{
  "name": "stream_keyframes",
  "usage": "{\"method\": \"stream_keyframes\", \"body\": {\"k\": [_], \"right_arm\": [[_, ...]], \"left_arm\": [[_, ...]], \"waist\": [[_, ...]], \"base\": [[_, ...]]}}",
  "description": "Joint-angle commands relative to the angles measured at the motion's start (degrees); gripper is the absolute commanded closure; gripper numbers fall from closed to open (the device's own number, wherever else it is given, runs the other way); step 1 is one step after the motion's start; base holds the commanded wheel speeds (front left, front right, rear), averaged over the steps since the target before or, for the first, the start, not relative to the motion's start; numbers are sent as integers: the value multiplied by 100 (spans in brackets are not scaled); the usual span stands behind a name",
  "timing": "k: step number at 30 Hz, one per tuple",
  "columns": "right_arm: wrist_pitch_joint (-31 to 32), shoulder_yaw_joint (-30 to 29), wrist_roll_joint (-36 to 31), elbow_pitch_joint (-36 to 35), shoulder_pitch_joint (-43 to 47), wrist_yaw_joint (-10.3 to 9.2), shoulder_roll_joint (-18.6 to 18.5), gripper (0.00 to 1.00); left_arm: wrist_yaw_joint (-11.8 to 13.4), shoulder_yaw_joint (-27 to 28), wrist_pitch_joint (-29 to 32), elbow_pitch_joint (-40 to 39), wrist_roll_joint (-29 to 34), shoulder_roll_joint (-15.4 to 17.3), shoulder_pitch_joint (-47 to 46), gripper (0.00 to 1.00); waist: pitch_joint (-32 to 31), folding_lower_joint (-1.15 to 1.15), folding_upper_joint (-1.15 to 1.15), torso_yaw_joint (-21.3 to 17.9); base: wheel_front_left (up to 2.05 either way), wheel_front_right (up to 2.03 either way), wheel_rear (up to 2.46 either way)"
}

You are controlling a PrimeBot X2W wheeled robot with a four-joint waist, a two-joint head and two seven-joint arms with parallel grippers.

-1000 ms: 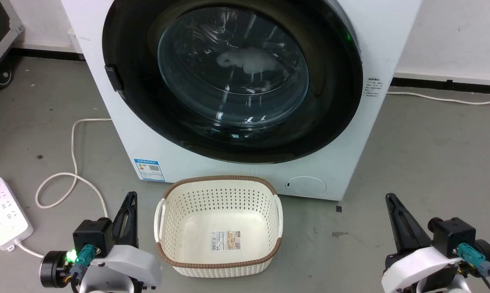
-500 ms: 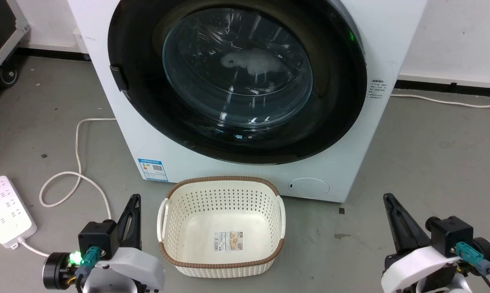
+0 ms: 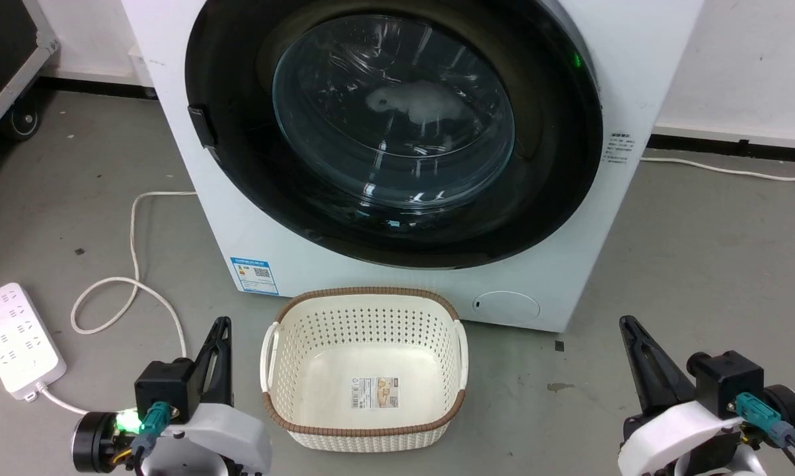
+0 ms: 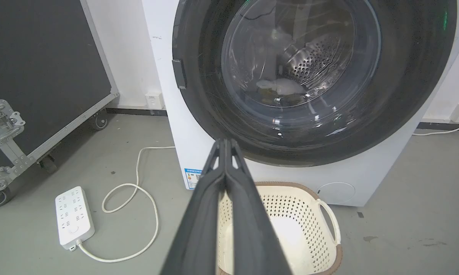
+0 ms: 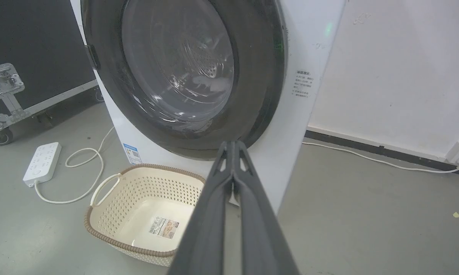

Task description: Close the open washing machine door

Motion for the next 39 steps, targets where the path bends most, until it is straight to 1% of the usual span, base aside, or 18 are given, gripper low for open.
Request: {"method": "stream_keyframes", "body": {"k": [1,17,39], "right_arm": [[40,8,-46,-71,110,-3,-15,100],[203,27,-147,-231,160,-3,-17,100],[203,27,-147,-231,160,-3,-17,100]], "left_arm": [[-40,28,39,-38,76,-34,103,100],[-75,101,151,-146,330,-178,173,100],[-75,101,151,-146,330,-178,173,100]], "waist": [[-3,0,0,7],[-27,0,0,79],[-27,0,0,79]], "base": [[0,0,0],[0,0,0],[0,0,0]]}}
